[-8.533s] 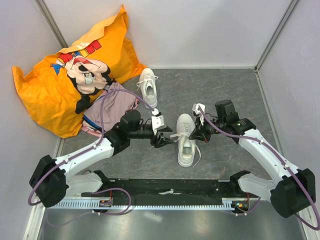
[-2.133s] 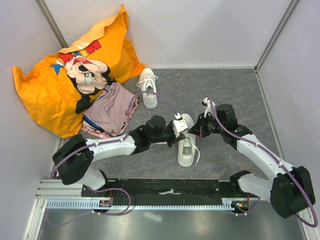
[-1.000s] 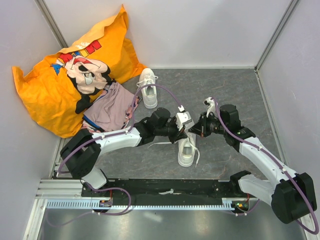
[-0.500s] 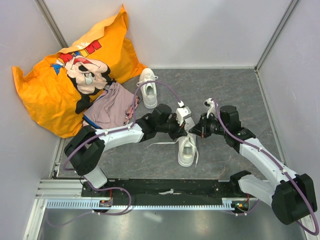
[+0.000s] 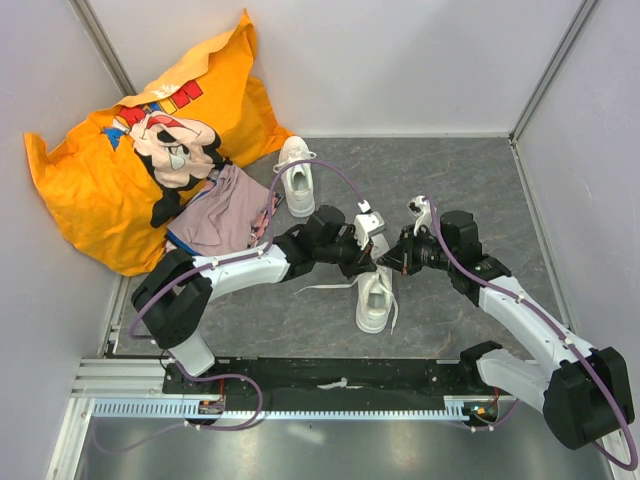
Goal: Tie the shoes
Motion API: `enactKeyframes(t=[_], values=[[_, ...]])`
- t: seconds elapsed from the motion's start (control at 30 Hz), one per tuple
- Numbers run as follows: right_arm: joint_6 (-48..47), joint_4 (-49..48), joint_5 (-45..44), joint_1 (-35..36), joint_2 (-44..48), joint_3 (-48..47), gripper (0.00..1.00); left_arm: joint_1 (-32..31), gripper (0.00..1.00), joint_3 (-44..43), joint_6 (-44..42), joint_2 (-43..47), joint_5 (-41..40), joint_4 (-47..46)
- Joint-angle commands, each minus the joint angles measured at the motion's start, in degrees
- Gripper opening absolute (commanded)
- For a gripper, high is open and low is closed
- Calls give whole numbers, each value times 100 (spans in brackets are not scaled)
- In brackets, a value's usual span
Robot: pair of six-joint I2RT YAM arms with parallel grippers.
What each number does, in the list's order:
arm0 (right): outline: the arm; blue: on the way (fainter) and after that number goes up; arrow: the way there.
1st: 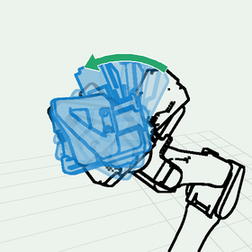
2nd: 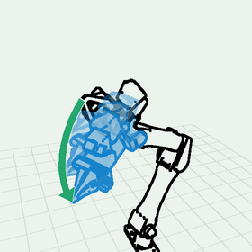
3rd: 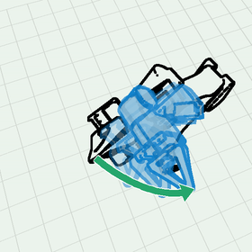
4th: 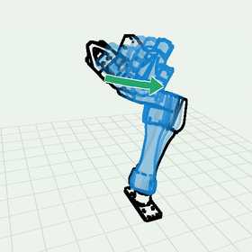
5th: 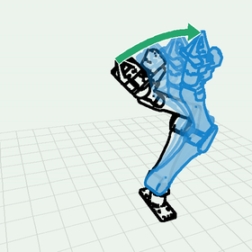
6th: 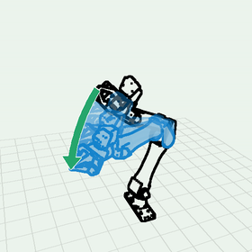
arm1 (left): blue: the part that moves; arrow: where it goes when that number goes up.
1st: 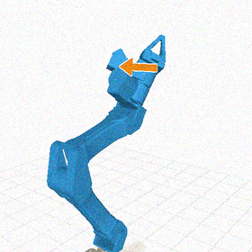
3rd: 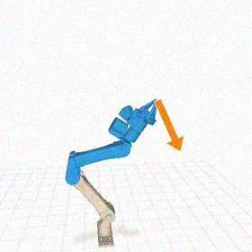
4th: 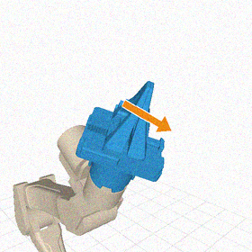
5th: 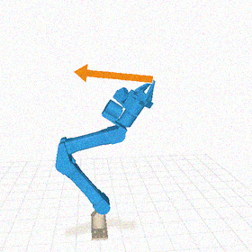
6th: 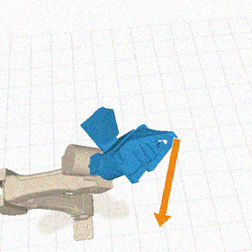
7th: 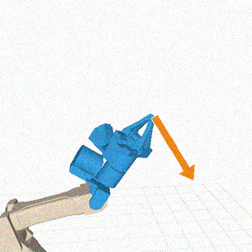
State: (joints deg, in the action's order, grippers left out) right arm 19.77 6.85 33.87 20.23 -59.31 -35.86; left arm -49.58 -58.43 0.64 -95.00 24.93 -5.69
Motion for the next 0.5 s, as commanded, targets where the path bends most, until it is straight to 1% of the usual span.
enactKeyframes(t=[0.0,0.33,0.4,0.43,0.47], values=[[27,-237,146,-28,33,70,1,28,2,-186,146,-27,3,-116],[27,-176,138,-19,60,61,3,28,2,385,305,395,249,-1038],[36,-184,146,-19,77,44,5,28,2,421,322,360,223,-1100],[44,-176,146,-28,86,44,9,36,2,438,348,325,214,-1153],[53,-167,146,-28,86,35,10,45,2,525,357,324,223,-1371]])
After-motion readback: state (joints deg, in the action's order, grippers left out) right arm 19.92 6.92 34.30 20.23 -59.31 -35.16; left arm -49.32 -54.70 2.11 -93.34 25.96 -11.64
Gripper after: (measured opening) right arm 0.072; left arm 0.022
